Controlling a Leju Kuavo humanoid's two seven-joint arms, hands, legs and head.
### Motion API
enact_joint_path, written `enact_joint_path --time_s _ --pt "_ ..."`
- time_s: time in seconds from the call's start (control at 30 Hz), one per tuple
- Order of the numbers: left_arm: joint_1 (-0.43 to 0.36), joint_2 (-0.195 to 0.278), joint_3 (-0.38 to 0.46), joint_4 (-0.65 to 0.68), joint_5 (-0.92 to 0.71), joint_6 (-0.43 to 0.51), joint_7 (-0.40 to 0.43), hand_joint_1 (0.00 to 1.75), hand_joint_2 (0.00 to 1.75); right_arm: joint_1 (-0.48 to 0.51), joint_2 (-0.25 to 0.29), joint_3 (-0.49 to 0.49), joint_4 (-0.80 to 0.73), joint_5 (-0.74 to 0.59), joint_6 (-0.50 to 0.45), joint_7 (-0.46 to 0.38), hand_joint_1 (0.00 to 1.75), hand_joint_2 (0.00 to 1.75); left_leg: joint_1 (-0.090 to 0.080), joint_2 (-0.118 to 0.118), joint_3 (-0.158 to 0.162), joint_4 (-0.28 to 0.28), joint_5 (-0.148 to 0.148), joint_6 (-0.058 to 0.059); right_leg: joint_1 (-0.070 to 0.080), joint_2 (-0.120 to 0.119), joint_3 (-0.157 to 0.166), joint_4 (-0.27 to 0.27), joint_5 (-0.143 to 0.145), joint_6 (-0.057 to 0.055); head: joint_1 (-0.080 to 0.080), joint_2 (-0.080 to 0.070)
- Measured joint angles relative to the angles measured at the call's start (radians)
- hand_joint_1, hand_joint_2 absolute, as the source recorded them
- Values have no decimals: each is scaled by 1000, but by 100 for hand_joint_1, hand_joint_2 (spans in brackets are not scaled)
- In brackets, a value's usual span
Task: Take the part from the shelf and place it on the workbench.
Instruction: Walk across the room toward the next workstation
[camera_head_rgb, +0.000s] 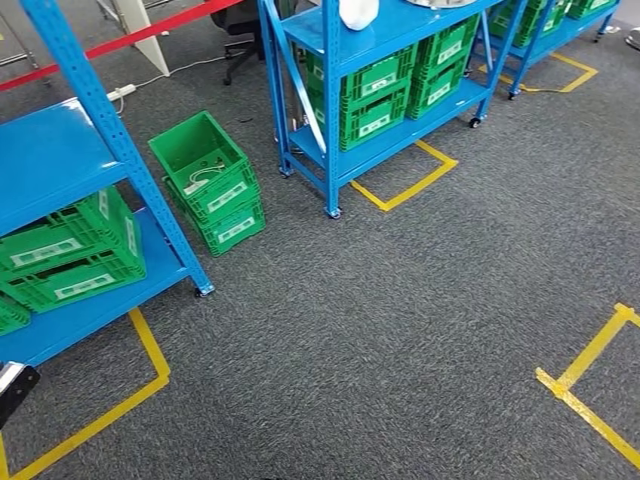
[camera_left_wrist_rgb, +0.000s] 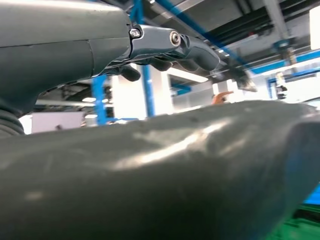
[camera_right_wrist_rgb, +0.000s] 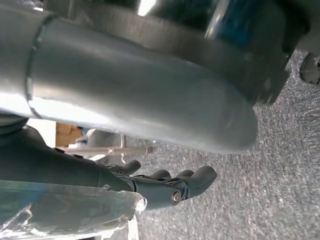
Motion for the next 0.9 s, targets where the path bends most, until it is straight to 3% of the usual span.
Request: enact_joint_path --time_s 0.07,0.13,0.17,0.23,0.27,0.3,0.37,0.43,0.47,0.5,0.57,0.63,0.67,0.73,0.8,0.83,0.9 --pt "-1 2 -2 0 3 0 3 0 0 -1 0 0 0 0 0 0 0 0 1 48 69 -124 64 -4 2 -24 4 3 -6 9 -1 0" --pt "-4 2 -8 -1 4 0 6 0 0 -1 -2 -2 0 0 0 0 0 0 2 89 112 -205 87 4 9 -46 1 13 -19 19 1 0" --pt "-4 2 -12 -1 4 1 7 0 0 -1 -3 -3 0 0 0 0 0 0 1 92 118 -218 85 11 13 -58 2 16 -27 24 2 0" --pt "0 1 -15 -2 4 1 9 0 0 -4 -4 -4 0 0 1 2 0 0 1 63 118 -223 82 27 12 -79 8 18 -39 31 6 0" --pt "1 1 -15 -2 4 1 9 0 0 -5 -4 -4 0 0 1 3 0 0 2 50 117 -223 83 33 9 -68 9 28 -51 37 7 0" --pt "0 1 -16 -2 3 1 11 0 0 -6 -4 -4 0 0 1 4 0 0 3 37 116 -223 85 39 5 -42 -1 57 -72 43 8 0" --pt "-3 0 -17 -2 2 0 18 0 0 -4 -4 -4 0 0 3 2 0 0 4 12 112 -224 89 48 -1 27 -54 175 -136 53 11 0" --pt "-6 0 -20 -2 5 -10 29 0 0 0 -4 -4 0 0 5 0 0 0 1 -16 108 -223 92 52 -3 56 -117 292 -179 54 11 0" --pt "-7 0 -22 -2 9 -20 36 0 0 1 -4 -5 0 0 5 0 0 0 -1 -31 108 -223 92 52 -2 61 -130 308 -173 51 11 0" --pt "-6 0 -23 -3 14 -30 42 0 0 2 -4 -5 0 -1 5 1 0 0 -3 -46 108 -223 93 53 -1 66 -126 286 -148 45 11 0" --pt "-6 -1 -25 -6 21 -44 52 0 0 2 -4 -6 0 -1 4 3 0 0 -6 -75 108 -223 94 53 2 98 -73 156 -70 27 10 0" --pt "-5 -2 -29 -15 21 -52 59 0 0 3 -6 -8 0 -2 4 -1 0 0 -8 -100 107 -222 96 49 7 134 -29 49 -19 14 11 0" --pt "-2 -4 -32 -21 20 -56 62 0 0 3 -6 -10 0 -4 4 -3 0 0 -7 -111 105 -223 98 45 10 141 -21 30 -13 11 12 0" --pt "9 -7 -39 -36 15 -62 67 0 0 1 -7 -14 0 -6 4 -3 0 0 -5 -132 101 -227 104 33 12 121 -14 24 -7 8 14 0" --pt "22 -10 -43 -55 11 -70 74 0 0 -2 -8 -17 0 -7 4 5 0 0 -6 -105 88 -211 91 23 9 98 -7 11 4 1 12 0" --pt "24 -11 -44 -65 11 -74 77 0 0 -1 -8 -18 0 -8 4 8 0 0 -8 -78 71 -177 68 19 7 86 -6 4 9 -3 10 0" --pt "26 -14 -48 -81 10 -82 80 0 0 2 -8 -21 0 -9 4 8 0 0 -8 -25 16 -60 1 11 6 60 -8 0 11 -7 6 0"
